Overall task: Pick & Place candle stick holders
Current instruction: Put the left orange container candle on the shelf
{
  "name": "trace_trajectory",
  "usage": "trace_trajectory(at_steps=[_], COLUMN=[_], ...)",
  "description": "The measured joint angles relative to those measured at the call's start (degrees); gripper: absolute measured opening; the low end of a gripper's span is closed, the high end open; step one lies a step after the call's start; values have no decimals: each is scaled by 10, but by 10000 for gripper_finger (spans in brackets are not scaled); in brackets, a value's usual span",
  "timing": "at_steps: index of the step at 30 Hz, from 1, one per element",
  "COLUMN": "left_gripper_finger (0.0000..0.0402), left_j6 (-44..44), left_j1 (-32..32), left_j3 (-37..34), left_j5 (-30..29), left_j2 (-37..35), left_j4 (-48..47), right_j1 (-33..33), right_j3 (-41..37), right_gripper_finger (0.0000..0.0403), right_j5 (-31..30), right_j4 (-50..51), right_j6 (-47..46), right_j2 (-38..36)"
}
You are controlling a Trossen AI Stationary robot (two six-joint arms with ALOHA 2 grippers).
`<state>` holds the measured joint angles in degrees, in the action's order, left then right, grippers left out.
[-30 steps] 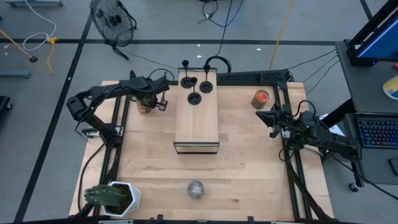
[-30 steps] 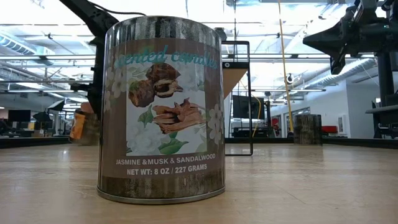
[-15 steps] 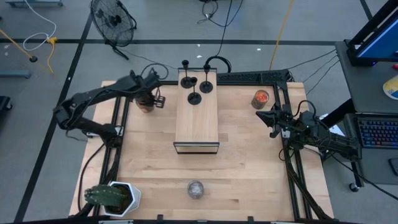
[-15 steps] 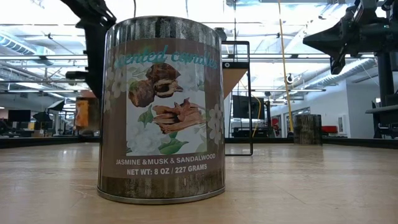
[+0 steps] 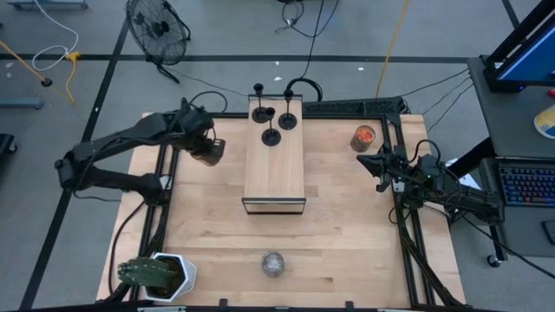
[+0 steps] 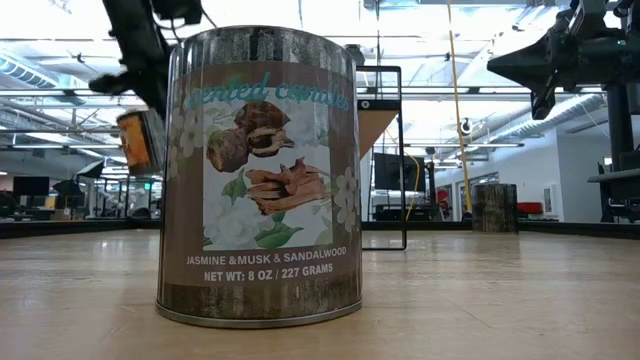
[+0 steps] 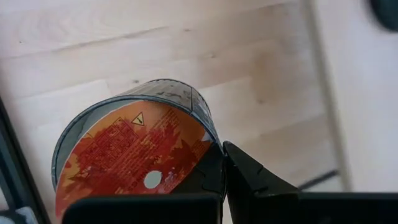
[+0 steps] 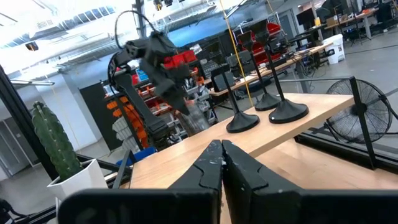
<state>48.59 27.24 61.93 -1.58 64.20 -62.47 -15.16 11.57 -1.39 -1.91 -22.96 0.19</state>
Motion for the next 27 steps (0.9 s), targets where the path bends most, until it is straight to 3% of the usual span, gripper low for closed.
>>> trace_trajectory(at_steps=[13, 27], left_gripper_finger=[0, 0], left_j6=[41, 33], left_j1=[-107, -188], left_j3=[218, 372], left_j5=[-70, -65], left_j2=[51, 182], left_j4=[-120, -128], right_j1=[0, 0], right_j3=[0, 0], right_gripper_finger=[0, 0], right_j5=[0, 0], right_j4=[0, 0], right_j6=[0, 0], right_j2=[0, 0])
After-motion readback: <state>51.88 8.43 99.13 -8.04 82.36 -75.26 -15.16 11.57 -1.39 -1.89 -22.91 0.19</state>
